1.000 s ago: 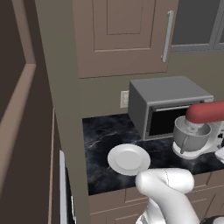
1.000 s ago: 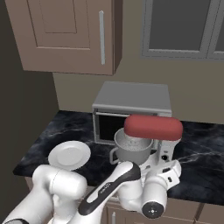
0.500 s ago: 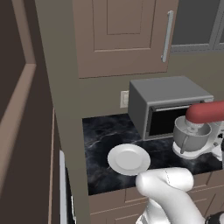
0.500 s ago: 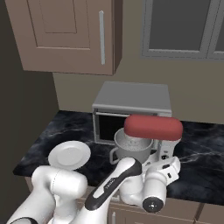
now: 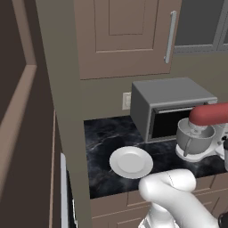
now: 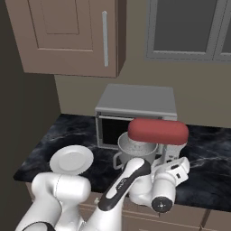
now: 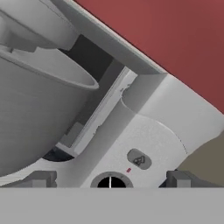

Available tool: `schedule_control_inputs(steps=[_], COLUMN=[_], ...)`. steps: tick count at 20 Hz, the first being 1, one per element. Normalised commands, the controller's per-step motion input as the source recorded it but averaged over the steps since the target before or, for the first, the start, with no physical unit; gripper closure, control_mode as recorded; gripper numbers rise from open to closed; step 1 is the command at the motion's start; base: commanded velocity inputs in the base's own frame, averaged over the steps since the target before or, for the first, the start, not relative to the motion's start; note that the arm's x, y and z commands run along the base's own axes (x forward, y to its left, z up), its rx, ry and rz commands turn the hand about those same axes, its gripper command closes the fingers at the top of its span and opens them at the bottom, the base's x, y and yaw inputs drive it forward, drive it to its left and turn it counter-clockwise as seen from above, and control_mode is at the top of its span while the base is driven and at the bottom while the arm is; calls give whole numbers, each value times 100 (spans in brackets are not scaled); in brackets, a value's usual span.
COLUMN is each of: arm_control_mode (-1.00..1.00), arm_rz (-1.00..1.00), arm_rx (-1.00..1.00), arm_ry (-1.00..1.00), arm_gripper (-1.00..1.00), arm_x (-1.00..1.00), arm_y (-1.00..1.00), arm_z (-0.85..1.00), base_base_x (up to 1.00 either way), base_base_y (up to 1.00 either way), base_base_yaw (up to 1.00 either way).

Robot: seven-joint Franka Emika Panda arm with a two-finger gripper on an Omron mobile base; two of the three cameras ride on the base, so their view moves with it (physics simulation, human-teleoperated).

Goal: Add butter and sugar cubes to the stand mixer bowl and then turn on the stand mixer to begin making frosting.

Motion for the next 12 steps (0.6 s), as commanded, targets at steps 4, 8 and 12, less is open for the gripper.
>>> schedule_control_inputs(steps=[4,8,12], arm_control_mode=[-100,-100,-100], arm_rz=[0,0,0], arm_rx=[-2,-2,-4], arm_ry=[0,0,0], arm_gripper=[-100,-100,-100], arm_x=[14,5,0], arm_y=[-19,-8,0], arm_z=[-9,-13,-17], base_base_x=[0,0,0], base_base_y=[0,0,0], base_base_yaw=[0,0,0])
